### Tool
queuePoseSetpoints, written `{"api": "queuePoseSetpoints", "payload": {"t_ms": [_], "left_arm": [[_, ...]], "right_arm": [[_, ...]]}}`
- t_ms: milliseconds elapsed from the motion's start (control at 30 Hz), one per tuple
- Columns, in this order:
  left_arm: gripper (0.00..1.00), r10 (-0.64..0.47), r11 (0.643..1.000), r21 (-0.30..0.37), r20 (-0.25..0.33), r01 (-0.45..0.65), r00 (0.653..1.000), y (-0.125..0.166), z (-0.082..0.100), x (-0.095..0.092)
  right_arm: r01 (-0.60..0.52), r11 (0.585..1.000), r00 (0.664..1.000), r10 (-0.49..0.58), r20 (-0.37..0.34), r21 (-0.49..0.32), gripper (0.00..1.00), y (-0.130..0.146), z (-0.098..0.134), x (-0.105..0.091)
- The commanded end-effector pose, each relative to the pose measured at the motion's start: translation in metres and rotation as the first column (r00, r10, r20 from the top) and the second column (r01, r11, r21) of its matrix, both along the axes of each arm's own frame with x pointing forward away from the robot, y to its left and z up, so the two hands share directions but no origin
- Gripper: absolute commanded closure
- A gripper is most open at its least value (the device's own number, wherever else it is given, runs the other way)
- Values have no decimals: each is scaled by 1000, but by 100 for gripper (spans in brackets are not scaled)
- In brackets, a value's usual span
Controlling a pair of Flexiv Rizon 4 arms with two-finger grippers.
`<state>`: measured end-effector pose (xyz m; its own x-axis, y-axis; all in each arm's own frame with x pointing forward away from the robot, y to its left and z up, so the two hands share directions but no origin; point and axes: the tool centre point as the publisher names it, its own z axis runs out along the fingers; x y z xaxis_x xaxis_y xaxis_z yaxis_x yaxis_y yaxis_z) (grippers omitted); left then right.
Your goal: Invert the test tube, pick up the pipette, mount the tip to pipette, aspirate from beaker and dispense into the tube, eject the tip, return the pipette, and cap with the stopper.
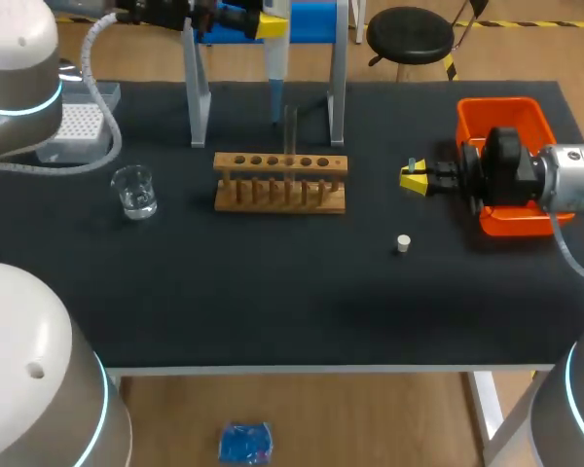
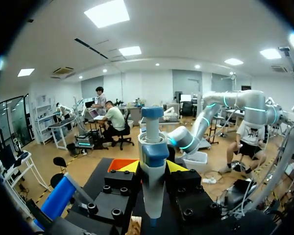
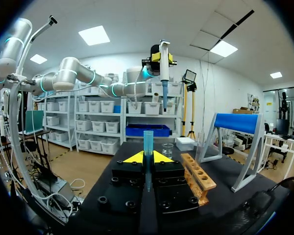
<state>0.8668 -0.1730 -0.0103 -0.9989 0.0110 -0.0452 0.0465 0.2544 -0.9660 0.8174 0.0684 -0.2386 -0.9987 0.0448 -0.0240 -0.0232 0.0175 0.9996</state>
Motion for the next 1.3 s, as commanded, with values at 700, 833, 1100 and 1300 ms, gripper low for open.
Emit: {"api": "queuePoseSetpoints", "payload": {"t_ms": [700, 833, 1100, 1300], "left_arm": [[100, -35, 996, -79, -84, 28, 996, -25, -4, -9], [100, -28, 996, -92, -87, 20, 996, -23, -5, -11], [100, -24, 994, -105, -98, 13, 995, -21, -5, -16], [100, -31, 994, -105, -105, 20, 994, -21, -5, -18]], "right_arm": [[3, 1000, 1000, -3, 1, 0, 100, 0, 0, -1], [3, 1000, 1000, -3, 1, 0, 100, 0, 0, -1], [3, 1000, 1000, -3, 1, 0, 100, 0, 0, -1], [3, 1000, 1000, -3, 1, 0, 100, 0, 0, -1]]}}
